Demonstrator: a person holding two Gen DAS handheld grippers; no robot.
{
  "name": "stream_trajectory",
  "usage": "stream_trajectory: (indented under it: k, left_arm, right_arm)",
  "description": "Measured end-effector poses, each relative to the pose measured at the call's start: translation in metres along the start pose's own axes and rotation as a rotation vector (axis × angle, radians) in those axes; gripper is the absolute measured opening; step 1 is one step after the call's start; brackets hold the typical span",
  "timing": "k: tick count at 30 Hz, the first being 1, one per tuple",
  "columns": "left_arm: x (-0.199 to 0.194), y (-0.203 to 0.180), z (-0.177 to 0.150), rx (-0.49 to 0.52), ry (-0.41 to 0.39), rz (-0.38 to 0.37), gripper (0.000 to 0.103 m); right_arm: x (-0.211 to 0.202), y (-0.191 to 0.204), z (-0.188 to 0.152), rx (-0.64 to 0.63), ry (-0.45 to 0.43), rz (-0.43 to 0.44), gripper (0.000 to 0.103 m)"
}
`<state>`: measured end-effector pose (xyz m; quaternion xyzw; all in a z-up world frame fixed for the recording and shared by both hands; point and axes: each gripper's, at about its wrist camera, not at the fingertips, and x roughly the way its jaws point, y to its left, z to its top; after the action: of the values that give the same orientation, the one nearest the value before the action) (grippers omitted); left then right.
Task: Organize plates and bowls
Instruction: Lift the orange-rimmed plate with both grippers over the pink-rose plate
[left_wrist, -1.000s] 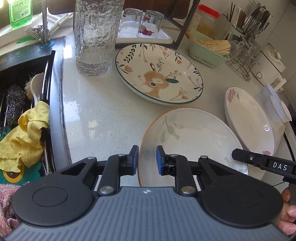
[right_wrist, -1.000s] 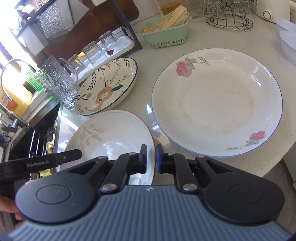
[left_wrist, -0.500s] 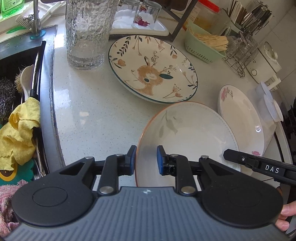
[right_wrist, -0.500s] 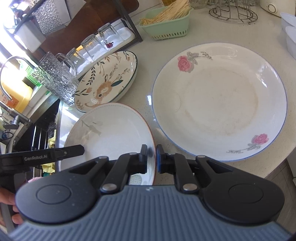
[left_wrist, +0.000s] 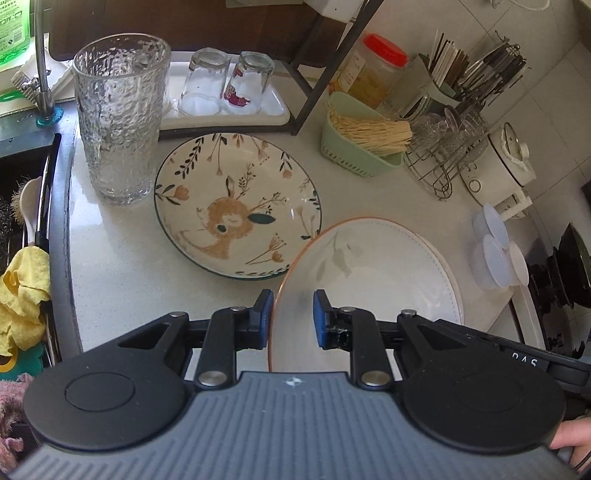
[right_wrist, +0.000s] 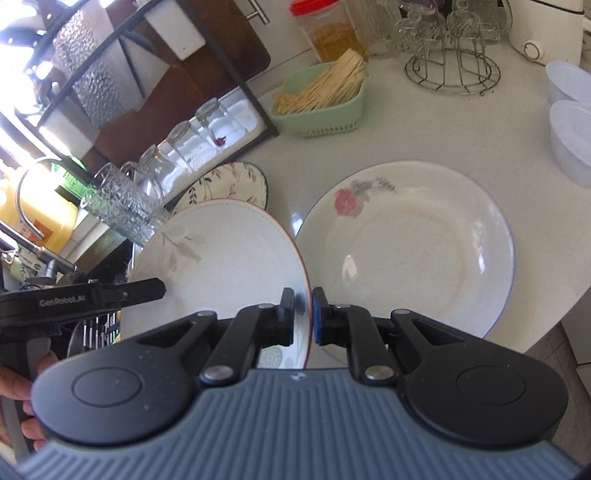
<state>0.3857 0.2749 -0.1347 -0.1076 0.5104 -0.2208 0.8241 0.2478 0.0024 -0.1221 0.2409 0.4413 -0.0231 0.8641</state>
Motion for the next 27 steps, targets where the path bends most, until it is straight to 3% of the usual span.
stream_trajectory:
  k: [4,15,27]
  left_arm:
    - [0.004,-0.023,0.007,-0.009,0.001,0.005,0.025]
    - [0.052,-0.098,0.016,0.113,0.046,-0.012,0.025]
    - [0.105,-0.120,0.013,0.086,0.150,0.046,0.025]
  right_arm:
    - [-0.008,-0.019,0.012,0.016,-0.016,0.005,0.013]
    - [-0.017,-0.088,0.032,0.032,0.003,0.005,0.013]
    - [0.004,-0.127,0.047,-0.002,0.045,0.025,0.014]
